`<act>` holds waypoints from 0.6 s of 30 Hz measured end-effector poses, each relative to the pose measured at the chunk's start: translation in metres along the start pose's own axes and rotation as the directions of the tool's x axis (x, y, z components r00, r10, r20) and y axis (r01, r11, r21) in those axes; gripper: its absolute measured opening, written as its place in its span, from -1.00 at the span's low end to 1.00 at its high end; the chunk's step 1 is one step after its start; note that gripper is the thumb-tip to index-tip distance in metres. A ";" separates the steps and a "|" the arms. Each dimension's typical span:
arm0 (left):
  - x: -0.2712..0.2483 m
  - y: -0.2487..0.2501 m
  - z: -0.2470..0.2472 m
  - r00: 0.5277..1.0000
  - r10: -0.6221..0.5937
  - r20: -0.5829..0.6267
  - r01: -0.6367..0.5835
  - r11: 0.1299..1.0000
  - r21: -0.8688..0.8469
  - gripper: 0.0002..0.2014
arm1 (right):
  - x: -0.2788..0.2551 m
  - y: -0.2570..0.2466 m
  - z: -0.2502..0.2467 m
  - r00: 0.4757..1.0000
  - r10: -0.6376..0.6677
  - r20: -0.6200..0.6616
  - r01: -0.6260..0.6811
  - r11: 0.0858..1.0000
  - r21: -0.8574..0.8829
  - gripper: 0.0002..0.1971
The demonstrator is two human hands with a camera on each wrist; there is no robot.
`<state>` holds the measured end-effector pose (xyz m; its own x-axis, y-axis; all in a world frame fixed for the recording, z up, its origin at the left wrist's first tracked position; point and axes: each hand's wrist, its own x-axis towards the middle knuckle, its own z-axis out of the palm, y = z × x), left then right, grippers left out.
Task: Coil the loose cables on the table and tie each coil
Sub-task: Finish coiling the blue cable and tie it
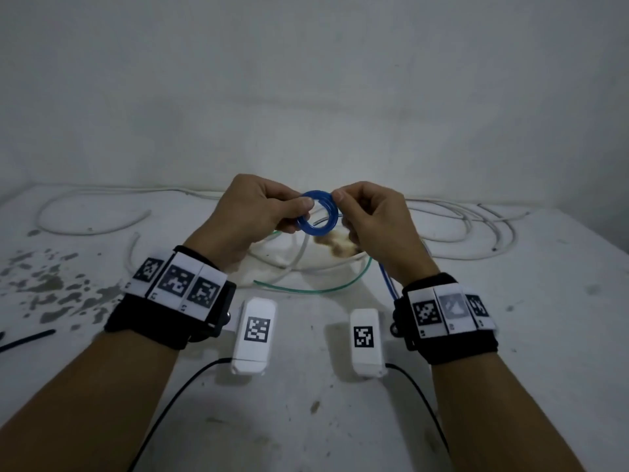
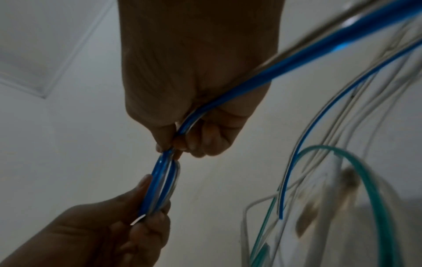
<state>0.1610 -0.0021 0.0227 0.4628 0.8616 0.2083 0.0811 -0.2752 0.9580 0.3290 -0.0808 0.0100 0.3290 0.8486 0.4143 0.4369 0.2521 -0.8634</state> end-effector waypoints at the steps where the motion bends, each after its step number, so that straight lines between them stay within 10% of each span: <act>1: 0.000 -0.001 0.000 1.000 -0.005 -0.015 0.005 1.000 -0.015 -0.93 | -0.001 0.000 0.004 0.999 0.042 0.023 -0.042 0.999 0.028 -0.78; 11: -0.002 -0.002 0.014 0.989 -0.118 -0.085 0.092 0.961 -0.260 -0.90 | -0.002 -0.007 0.026 0.999 -0.049 0.001 0.048 0.984 -0.174 -0.48; 18: -0.009 -0.002 0.006 0.982 -0.171 0.080 0.188 0.928 -0.321 -0.82 | -0.006 -0.014 0.016 0.994 0.085 0.067 -0.085 0.996 -0.001 -0.54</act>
<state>0.1619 -0.0116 0.0180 0.5114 0.8590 0.0245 -0.1214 0.0439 0.9916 0.3078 -0.0817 0.0154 0.3083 0.8959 0.3198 0.4086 0.1789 -0.8950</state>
